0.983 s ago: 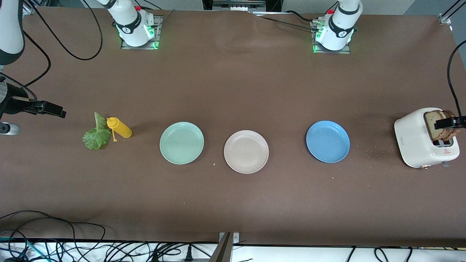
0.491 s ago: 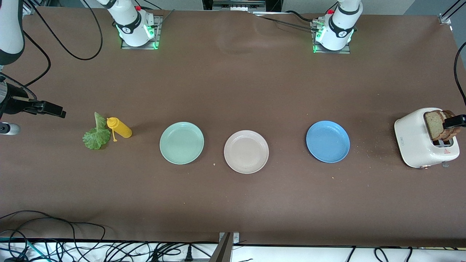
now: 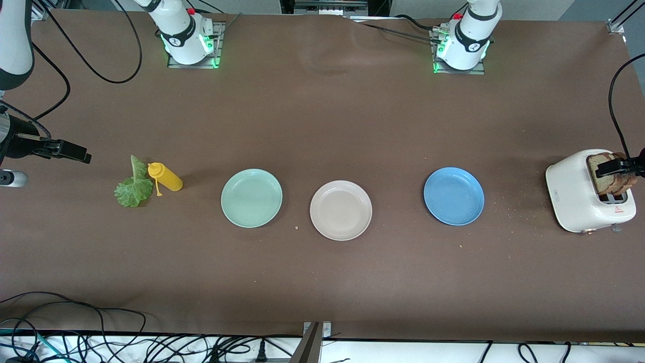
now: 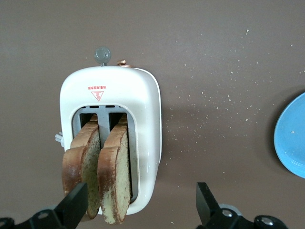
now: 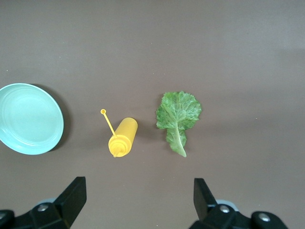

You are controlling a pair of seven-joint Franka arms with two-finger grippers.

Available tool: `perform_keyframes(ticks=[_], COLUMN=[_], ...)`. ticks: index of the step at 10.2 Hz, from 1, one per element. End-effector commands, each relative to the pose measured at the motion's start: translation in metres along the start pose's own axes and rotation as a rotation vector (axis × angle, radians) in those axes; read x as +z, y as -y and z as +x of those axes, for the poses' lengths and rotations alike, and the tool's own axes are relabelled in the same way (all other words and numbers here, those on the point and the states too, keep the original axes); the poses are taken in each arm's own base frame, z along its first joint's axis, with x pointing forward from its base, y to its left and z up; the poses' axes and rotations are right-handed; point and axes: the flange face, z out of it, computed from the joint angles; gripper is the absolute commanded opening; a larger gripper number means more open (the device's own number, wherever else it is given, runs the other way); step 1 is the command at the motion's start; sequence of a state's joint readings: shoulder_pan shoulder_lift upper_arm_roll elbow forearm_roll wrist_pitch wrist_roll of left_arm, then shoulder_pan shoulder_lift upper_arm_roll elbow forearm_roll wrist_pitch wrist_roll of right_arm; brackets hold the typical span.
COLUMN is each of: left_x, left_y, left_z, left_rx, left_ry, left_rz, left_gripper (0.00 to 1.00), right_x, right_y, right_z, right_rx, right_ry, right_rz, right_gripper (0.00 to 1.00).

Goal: Make sandwich on beige plate with both arms
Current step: 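Lower the left gripper onto the toast slice in the white toaster, then close the left gripper on the outer toast slice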

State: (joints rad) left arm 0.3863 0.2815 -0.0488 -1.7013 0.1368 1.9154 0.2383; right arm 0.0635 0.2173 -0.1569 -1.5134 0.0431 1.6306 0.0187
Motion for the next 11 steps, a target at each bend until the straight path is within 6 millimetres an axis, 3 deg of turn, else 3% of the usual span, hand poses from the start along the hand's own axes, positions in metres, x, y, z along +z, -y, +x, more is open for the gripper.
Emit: perform_keyframes(ticks=[1,6,9,11], left_x=[0.011,0.018,0.036,0.036], left_y=[0.0,0.017,0.013,0.013], left_z=[-0.012,-0.018,-0.02,-0.021], left_rx=[0.014,0.024,0.03,0.03], left_ry=[-0.031,-0.026,-0.034,-0.034], left_rz=[-0.01,0.002,0.002,0.002], left_gripper=[1.0,1.0,1.0,1.0], right_x=[-0.002,-0.002,-0.003,-0.004], right_y=[-0.001,-0.001,-0.001,0.0], right_z=[-0.001,-0.001,-0.001,-0.001], right_rx=[0.0,0.0,-0.001,0.002], right_ry=[-0.005,-0.006,-0.006,-0.006], right_rz=[0.011,0.013,0.011,0.011], right_gripper=[1.0,1.0,1.0,1.0])
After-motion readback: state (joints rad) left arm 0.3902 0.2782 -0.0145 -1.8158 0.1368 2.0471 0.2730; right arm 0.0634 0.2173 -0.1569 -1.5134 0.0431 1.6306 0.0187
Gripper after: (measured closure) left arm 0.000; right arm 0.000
